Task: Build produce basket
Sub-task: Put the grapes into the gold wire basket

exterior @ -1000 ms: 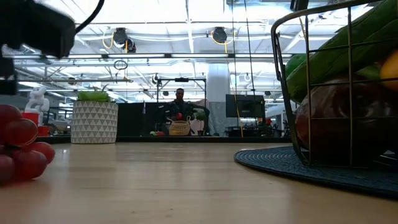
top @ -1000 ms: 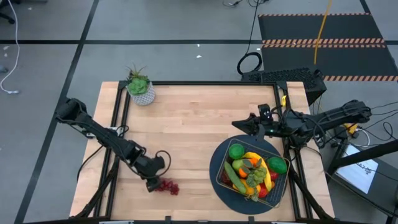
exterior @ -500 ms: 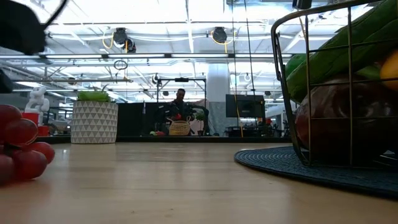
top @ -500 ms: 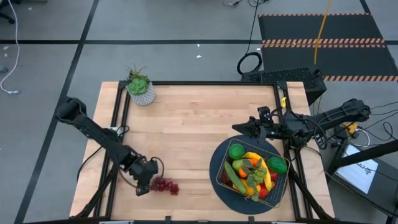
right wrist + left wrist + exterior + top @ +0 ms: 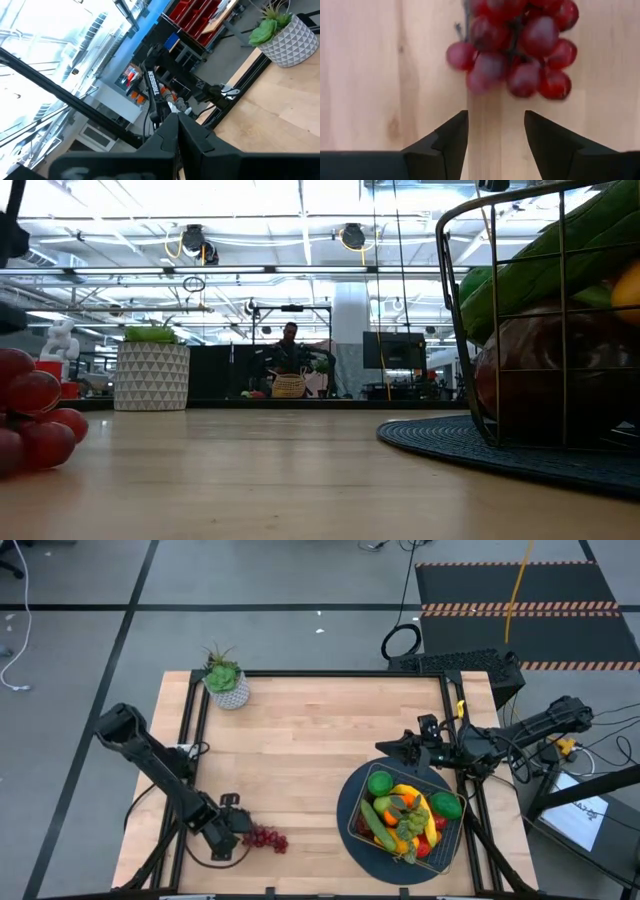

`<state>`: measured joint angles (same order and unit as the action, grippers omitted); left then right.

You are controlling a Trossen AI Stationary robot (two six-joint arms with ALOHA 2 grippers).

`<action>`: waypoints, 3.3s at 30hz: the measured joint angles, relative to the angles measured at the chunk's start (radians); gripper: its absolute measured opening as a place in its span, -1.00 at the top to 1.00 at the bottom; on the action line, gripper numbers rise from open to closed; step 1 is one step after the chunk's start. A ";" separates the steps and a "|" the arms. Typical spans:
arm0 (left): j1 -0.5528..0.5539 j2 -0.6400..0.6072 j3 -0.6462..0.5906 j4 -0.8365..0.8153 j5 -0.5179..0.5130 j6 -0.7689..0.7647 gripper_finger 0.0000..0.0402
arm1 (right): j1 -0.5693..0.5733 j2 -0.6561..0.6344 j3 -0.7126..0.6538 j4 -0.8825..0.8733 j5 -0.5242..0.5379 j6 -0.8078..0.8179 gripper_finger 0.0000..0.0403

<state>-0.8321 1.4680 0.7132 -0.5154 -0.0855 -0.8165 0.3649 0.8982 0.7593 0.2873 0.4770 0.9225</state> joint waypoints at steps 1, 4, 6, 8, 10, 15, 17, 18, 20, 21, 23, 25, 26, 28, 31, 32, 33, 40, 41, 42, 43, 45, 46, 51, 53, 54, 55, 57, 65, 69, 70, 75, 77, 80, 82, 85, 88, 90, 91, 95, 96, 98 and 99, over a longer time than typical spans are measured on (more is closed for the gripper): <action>0.001 0.017 0.000 0.019 -0.004 0.011 0.05 | 0.000 0.000 0.000 0.000 0.000 0.000 1.00; 0.011 0.054 0.000 0.081 -0.017 0.034 0.09 | 0.000 0.000 0.000 0.000 0.000 0.000 1.00; 0.023 0.065 0.000 0.135 -0.033 0.041 0.10 | 0.000 0.000 0.000 -0.001 0.000 0.000 1.00; 0.035 0.066 0.000 0.180 -0.053 0.049 0.10 | 0.000 0.000 0.000 0.000 0.000 0.001 1.00; 0.053 0.066 0.000 0.229 -0.075 0.048 0.11 | 0.000 0.000 0.000 0.000 -0.001 0.004 1.00; 0.092 0.062 0.000 0.305 -0.089 0.056 0.11 | 0.000 0.000 0.000 0.000 -0.001 0.008 1.00; 0.107 0.062 0.000 0.322 -0.101 0.066 0.11 | 0.000 0.000 0.000 0.000 -0.001 0.008 1.00; 0.114 0.062 0.000 0.331 -0.103 0.078 0.11 | 0.000 0.000 0.000 0.000 -0.001 0.008 1.00; 0.126 0.062 0.000 0.344 -0.105 0.106 0.11 | 0.000 0.000 0.000 0.000 -0.001 0.009 1.00; 0.134 0.062 0.000 0.348 -0.106 0.117 0.11 | 0.000 0.000 0.000 0.000 -0.001 0.014 1.00; 0.148 0.062 0.000 0.359 -0.104 0.131 0.11 | 0.000 0.000 0.000 0.000 -0.001 0.020 1.00; 0.163 0.062 0.000 0.360 -0.089 0.135 0.11 | 0.000 0.000 0.000 0.000 -0.001 0.020 1.00; 0.169 0.062 0.000 0.360 -0.072 0.143 0.11 | 0.000 0.000 0.000 0.000 -0.001 0.020 1.00; 0.177 0.063 0.000 0.358 -0.052 0.155 0.11 | 0.000 0.000 0.000 0.000 -0.001 0.020 1.00; 0.182 0.065 0.000 0.345 -0.045 0.156 0.11 | 0.000 0.000 0.000 0.000 -0.001 0.020 1.00; 0.183 0.065 0.000 0.338 -0.046 0.149 0.11 | 0.000 0.000 0.000 0.000 -0.001 0.020 1.00; 0.184 0.065 0.000 0.328 -0.046 0.135 0.11 | 0.000 0.000 0.000 0.000 -0.001 0.020 1.00; 0.172 0.065 0.000 0.278 -0.043 0.022 0.11 | 0.000 0.000 0.000 0.000 -0.001 0.020 1.00; 0.167 0.065 0.000 0.279 -0.043 0.009 0.11 | 0.000 0.000 0.000 0.000 -0.001 0.020 1.00; 0.161 0.065 0.000 0.279 -0.043 -0.006 0.11 | 0.000 0.000 0.000 0.000 -0.001 0.020 1.00; 0.153 0.065 0.000 0.279 -0.045 -0.020 0.11 | 0.000 0.000 0.000 0.000 -0.001 0.020 1.00; 0.133 0.070 0.000 0.284 -0.069 -0.036 0.11 | 0.000 0.000 0.000 0.000 -0.001 0.019 1.00; 0.124 0.078 -0.001 0.293 -0.080 -0.040 0.11 | 0.000 0.000 0.000 0.000 -0.001 0.018 1.00; 0.091 0.143 -0.006 0.340 -0.115 -0.032 0.11 | 0.000 0.000 0.000 -0.001 -0.002 0.009 1.00; 0.082 0.167 -0.006 0.387 -0.138 -0.019 0.11 | 0.000 0.000 0.000 -0.001 -0.004 0.009 1.00; 0.076 0.177 -0.005 0.401 -0.158 -0.016 0.11 | 0.000 0.000 0.000 -0.001 -0.005 0.009 1.00; 0.073 0.187 -0.005 0.414 -0.178 -0.019 0.11 | 0.000 0.000 0.000 -0.001 -0.005 0.009 1.00; 0.067 0.197 -0.004 0.421 -0.209 -0.036 0.11 | 0.000 0.000 0.000 -0.001 -0.006 0.009 1.00; 0.070 0.220 -0.005 0.455 -0.274 0.008 0.38 | 0.003 0.000 0.000 -0.001 -0.006 0.009 1.00; 0.071 0.252 -0.005 0.476 -0.304 -0.001 0.63 | 0.003 0.000 0.000 -0.001 -0.006 0.010 1.00; 0.071 0.259 -0.005 0.485 -0.312 -0.011 0.70 | 0.003 0.000 0.000 -0.001 -0.006 0.011 1.00; 0.083 0.267 -0.005 0.520 -0.355 -0.059 0.96 | 0.003 0.000 0.000 -0.001 -0.006 0.011 1.00; 0.094 0.261 -0.006 0.531 -0.365 -0.059 0.96 | 0.003 0.000 0.000 -0.001 -0.006 0.012 1.00; 0.123 0.256 -0.009 0.548 -0.379 -0.052 0.98 | 0.003 0.000 0.000 -0.001 -0.005 0.012 1.00; 0.135 0.246 -0.010 0.558 -0.387 -0.050 0.98 | 0.003 0.000 0.000 -0.002 -0.004 0.012 1.00; 0.145 0.229 -0.008 0.579 -0.387 -0.045 0.99 | 0.003 0.000 0.000 -0.008 -0.003 0.012 1.00; 0.152 0.203 -0.008 0.577 -0.387 -0.031 0.99 | 0.003 0.000 0.000 -0.009 -0.002 0.012 1.00; 0.156 0.183 -0.008 0.572 -0.388 -0.007 0.99 | 0.003 0.000 0.000 -0.009 -0.002 0.011 1.00; 0.159 0.173 -0.008 0.570 -0.388 0.006 0.99 | 0.003 0.000 0.000 -0.009 -0.002 0.010 1.00; 0.169 0.128 -0.008 0.569 -0.388 0.050 1.00 | 0.003 0.005 0.000 -0.014 -0.002 0.004 1.00; 0.172 0.115 -0.008 0.569 -0.388 0.064 1.00 | 0.003 0.011 0.000 -0.014 -0.002 0.003 1.00; 0.181 0.090 -0.008 0.570 -0.388 0.089 1.00 | 0.003 0.025 0.000 -0.015 -0.006 0.002 1.00; 0.186 0.077 -0.008 0.569 -0.390 0.100 1.00 | 0.003 0.037 0.000 -0.008 -0.015 0.002 1.00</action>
<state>-0.6466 1.5449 0.7052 0.0540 -0.4753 -0.7168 0.3683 0.9348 0.7597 0.2797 0.4618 0.9240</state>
